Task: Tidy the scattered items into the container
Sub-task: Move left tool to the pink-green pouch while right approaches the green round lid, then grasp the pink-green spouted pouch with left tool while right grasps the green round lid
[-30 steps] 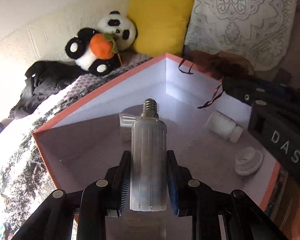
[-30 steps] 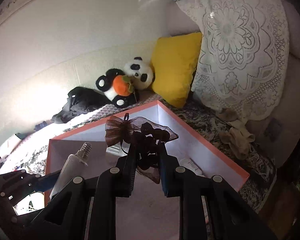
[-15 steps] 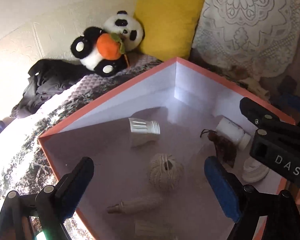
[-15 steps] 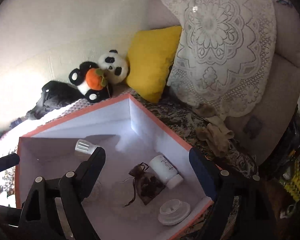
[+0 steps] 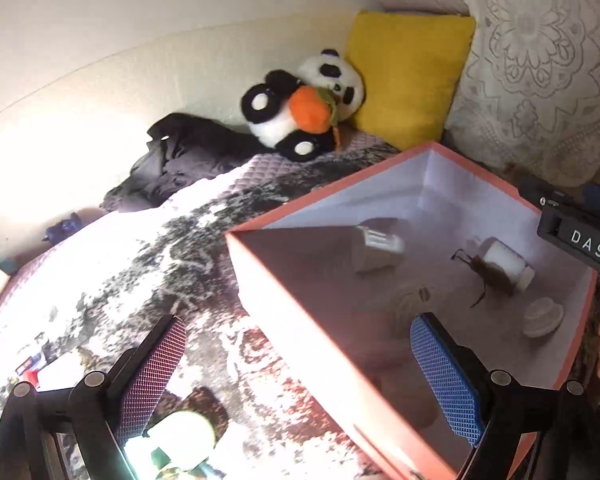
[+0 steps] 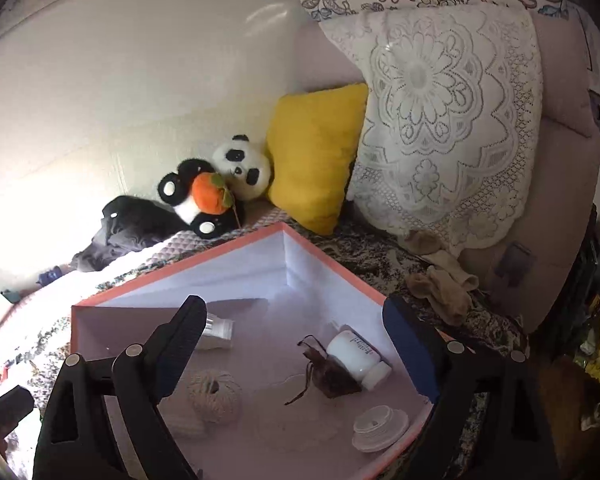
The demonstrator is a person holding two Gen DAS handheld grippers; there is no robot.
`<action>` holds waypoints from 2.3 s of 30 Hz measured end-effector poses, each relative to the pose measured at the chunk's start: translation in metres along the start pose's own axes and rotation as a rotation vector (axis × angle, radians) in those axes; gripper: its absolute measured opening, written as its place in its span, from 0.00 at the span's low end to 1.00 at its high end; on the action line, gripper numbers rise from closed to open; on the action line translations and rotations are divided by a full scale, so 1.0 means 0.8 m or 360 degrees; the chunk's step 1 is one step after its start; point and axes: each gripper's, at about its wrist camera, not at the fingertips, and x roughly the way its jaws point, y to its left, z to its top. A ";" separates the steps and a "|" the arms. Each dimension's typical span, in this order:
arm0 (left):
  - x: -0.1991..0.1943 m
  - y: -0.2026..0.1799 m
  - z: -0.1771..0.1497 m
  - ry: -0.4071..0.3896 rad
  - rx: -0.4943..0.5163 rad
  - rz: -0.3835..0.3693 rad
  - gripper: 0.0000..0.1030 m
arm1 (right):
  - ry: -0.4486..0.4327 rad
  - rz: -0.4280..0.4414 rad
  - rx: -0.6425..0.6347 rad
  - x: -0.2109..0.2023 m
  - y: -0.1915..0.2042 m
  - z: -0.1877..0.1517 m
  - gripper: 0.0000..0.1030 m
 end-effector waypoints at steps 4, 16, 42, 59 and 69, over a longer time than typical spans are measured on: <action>-0.027 0.058 -0.038 0.0004 -0.0102 0.0094 0.93 | -0.0021 0.0073 -0.0059 -0.012 0.041 -0.005 0.91; -0.075 0.220 -0.151 0.0059 -0.0468 0.0360 0.93 | 0.0022 0.0440 -0.0359 -0.063 0.210 -0.060 0.92; 0.058 0.244 -0.218 0.0300 -0.0474 0.0214 0.93 | 0.0589 0.0762 -0.0844 0.007 0.384 -0.192 0.78; 0.127 0.249 -0.199 0.0367 -0.0439 0.0251 0.73 | 0.0755 0.0739 -0.0810 0.054 0.376 -0.198 0.78; 0.097 0.312 -0.228 0.0364 -0.0644 0.0258 0.73 | 0.0894 0.0844 -0.0942 0.072 0.410 -0.242 0.79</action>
